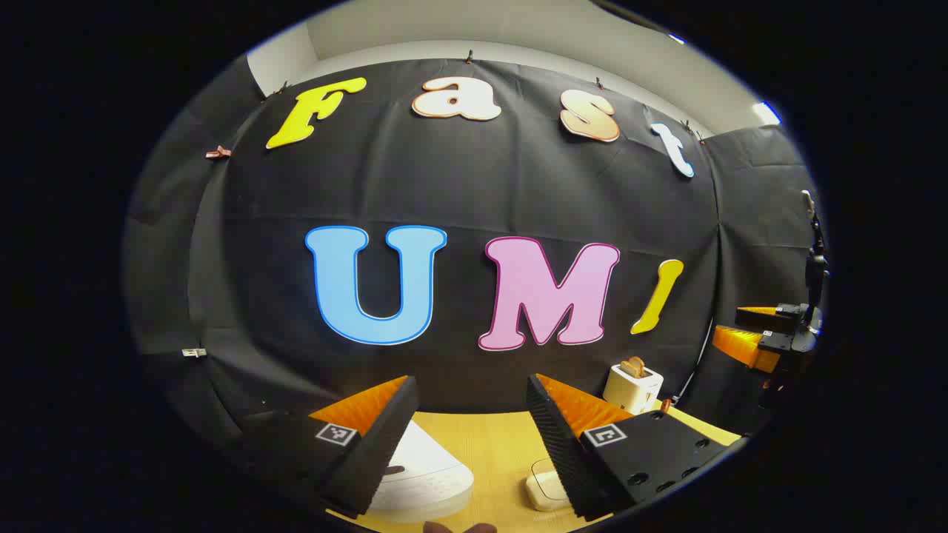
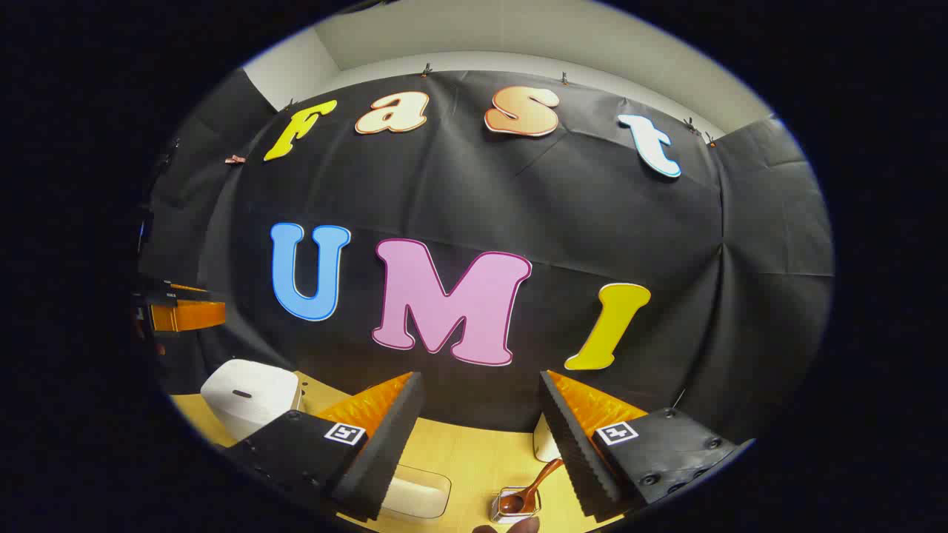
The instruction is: Close the left gripper, press the button to open the rice cooker; take a wooden spoon from the chopstick holder with the right hand, scoop a spoonful of rice and pour it into the rice cooker, then put the wooden spoon back into the chopstick holder.
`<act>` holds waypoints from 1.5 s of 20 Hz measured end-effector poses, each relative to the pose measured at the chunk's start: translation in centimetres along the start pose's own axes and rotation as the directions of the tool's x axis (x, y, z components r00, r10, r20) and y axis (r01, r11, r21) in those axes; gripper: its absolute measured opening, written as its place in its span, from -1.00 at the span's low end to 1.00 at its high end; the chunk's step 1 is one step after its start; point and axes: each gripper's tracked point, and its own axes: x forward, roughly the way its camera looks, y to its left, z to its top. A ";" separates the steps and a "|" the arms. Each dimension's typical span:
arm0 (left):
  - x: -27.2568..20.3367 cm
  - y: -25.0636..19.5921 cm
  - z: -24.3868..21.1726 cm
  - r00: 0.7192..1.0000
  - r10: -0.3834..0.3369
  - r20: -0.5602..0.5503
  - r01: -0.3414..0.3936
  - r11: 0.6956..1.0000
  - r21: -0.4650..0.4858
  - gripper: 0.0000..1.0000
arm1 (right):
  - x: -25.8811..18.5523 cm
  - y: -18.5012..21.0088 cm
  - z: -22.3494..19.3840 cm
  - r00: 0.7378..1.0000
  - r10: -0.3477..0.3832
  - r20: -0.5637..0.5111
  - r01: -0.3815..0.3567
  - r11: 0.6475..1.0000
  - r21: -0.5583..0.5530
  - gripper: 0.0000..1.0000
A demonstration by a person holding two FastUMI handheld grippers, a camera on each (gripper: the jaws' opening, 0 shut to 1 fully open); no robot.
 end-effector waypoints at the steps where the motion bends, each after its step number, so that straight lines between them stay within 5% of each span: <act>1: 0.0 0.0 0.1 1.000 -0.001 0.000 0.001 1.000 0.001 0.91 | 0.0 0.0 0.0 1.000 -0.002 -0.002 0.002 1.000 -0.002 0.93; 25: 0.6 0.4 -1.7 0.997 -0.002 -0.076 0.000 1.000 -0.022 0.89 | 0.3 0.3 -0.6 1.000 0.005 -0.007 -0.005 1.000 -0.020 0.93; 30: 1.5 2.9 -2.5 0.994 0.036 -0.104 -0.039 0.999 -0.022 -0.79 | 0.7 0.3 -0.7 1.000 0.007 -0.009 -0.007 1.000 -0.023 0.93</act>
